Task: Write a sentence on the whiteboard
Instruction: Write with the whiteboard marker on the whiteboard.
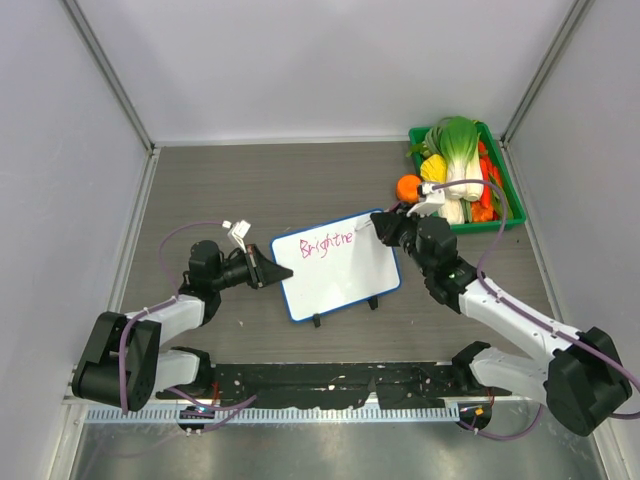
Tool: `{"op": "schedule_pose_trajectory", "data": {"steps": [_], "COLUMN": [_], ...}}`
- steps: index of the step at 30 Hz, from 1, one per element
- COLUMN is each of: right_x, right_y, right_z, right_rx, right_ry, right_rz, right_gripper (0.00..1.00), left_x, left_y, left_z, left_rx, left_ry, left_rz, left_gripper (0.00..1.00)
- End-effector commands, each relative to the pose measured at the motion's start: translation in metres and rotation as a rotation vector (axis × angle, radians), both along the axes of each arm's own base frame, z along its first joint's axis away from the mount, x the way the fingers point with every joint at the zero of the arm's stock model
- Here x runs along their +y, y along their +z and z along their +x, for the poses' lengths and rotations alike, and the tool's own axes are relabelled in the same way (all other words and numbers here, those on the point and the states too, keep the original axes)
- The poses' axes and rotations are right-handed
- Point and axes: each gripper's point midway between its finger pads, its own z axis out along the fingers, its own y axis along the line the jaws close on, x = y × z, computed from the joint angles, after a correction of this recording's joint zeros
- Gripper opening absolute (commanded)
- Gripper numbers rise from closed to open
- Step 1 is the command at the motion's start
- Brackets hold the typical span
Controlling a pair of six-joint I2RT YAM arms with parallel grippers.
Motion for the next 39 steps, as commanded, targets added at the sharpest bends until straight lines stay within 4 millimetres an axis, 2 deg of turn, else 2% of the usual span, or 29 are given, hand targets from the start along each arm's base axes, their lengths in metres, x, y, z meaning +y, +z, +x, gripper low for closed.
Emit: {"op": "schedule_pose_trajectory", "data": {"steps": [1,16,23,29,39], "right_x": [0.004,0.003,0.009,0.011,0.008], "right_y": [0.033,0.012,0.011,0.002,-0.009], "right_z": [0.011,0.015,0.012,0.008,0.002], "right_rx": [-0.077,-0.041,-0.029,-0.005,0.017], "right_ry": [-0.006,-0.023,0.015,0.034,0.040], "right_rz": [0.057,0.032,0.034,0.024,0.012], "right_gripper": [0.01,0.01,0.01,0.01,0.01], "left_x": [0.010,0.010,0.010,0.010,0.010], "left_y": [-0.022,-0.021,-0.021,-0.021,-0.021], "left_z": [0.009,0.008,0.008,0.009,0.009], "left_rx": [0.008,0.005,0.005,0.006,0.008], "left_ry": [0.068,0.068,0.066,0.067,0.068], "left_rz": [0.087,0.087,0.088,0.087,0.087], "left_gripper": [0.00,0.00,0.00,0.00,0.00]}}
